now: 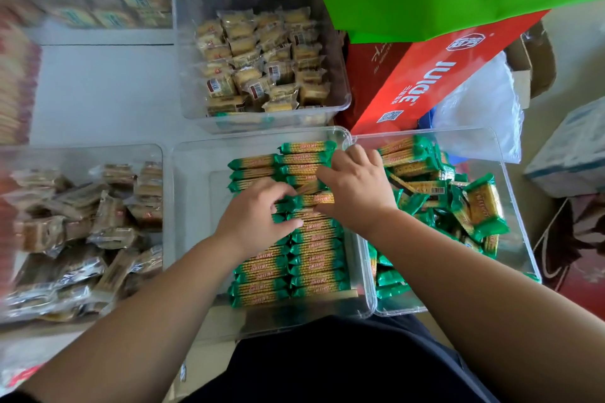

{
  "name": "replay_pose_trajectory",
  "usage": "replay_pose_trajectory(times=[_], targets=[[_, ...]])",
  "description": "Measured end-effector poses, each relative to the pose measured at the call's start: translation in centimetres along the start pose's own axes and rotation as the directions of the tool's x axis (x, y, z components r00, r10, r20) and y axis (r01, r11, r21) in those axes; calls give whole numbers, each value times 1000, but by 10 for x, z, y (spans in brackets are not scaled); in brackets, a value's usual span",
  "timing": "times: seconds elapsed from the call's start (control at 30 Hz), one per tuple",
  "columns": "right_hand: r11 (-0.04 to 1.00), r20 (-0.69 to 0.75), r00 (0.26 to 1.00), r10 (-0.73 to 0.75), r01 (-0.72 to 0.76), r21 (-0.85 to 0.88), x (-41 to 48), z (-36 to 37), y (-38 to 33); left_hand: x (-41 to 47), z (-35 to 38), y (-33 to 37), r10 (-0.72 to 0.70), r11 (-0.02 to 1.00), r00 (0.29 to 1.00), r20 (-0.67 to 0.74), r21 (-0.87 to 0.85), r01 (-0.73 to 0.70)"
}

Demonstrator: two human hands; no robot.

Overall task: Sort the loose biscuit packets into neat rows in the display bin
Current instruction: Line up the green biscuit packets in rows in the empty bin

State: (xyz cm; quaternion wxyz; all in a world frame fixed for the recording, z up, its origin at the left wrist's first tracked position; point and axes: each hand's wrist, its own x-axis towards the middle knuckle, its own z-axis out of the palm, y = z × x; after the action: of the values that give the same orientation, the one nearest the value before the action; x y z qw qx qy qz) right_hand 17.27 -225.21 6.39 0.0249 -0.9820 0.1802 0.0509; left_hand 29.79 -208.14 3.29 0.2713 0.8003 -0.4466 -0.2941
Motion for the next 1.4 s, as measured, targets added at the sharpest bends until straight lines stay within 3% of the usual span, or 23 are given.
replay_pose_trajectory(times=[0.2,0.37,0.5,0.63,0.77,0.87,0.97,1.07,1.23,1.4], targets=[[995,-62,998,-24,30,90,-9,7,10,7,13,-3,7,996,999,-31,90,-4],[999,-154,988,9,-2,43,-11,11,15,4,13,-13,-14,994,993,-116,108,27],[999,-113,992,49,-51,-13,-13,18,14,8,10,-3,-149,986,986,-80,60,154],[993,-142,987,77,-63,101,-15,17,20,20,10,8,-304,952,953,-14,29,304],[939,-187,942,280,-229,257,-22,10,37,30,16,14,-382,917,923,-39,-145,373],[875,-187,881,434,-363,320,-28,6,63,32,24,15,-420,900,906,-49,-155,408],[840,-17,863,505,-486,242,-30,3,97,31,34,21,-444,890,889,-111,-166,424],[817,171,859,482,-511,267,-24,2,118,28,39,26,-474,873,873,-117,-194,448],[814,86,872,482,-482,324,-14,6,135,29,31,25,-466,869,883,-58,-217,444],[908,87,926,368,-378,184,-13,10,144,25,22,19,-452,863,892,9,-250,440]])
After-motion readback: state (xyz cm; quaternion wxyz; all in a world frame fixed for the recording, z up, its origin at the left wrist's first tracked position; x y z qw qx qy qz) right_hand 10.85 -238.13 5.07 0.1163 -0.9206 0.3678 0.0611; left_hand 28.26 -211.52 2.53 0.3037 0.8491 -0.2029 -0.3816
